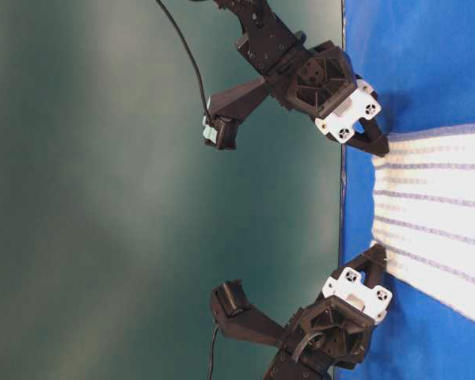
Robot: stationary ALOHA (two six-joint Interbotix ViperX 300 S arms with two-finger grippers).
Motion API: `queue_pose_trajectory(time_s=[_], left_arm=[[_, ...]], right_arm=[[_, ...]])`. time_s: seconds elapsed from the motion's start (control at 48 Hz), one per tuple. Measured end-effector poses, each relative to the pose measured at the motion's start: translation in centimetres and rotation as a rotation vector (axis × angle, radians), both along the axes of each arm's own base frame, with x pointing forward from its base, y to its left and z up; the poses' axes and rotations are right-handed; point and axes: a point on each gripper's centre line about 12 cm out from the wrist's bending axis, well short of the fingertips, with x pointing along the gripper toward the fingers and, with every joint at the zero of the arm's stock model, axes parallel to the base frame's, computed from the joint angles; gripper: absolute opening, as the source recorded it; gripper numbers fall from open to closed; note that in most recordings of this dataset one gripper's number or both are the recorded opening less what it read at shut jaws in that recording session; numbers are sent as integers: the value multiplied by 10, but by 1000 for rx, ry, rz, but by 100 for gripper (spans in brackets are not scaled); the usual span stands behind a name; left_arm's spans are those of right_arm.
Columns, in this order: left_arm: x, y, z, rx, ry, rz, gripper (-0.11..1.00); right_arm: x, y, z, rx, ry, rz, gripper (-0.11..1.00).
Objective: Fold a vertical towel.
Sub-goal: 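Grasp the far corners of the towel with left and right grippers, then lift the far edge and fold it toward the near edge with both grippers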
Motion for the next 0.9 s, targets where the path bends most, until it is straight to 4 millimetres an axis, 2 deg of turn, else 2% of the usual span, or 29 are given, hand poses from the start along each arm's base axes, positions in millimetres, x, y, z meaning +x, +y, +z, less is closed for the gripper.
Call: queue_pose_trajectory(time_s=[0.312, 0.541, 0.687, 0.895], left_arm=[[-4, 25, 17, 39, -31, 48, 5], [-4, 28, 22, 48, -35, 50, 5], [-7, 26, 40, 64, -51, 44, 5], [-13, 13, 76, 115, -67, 4, 5]], right_arm=[[-4, -22, 10, -18, -31, -51, 7], [-4, -27, 25, -47, -54, -49, 7], [-5, -27, 37, -63, -75, -49, 7], [-10, -24, 66, -97, -124, -45, 7]])
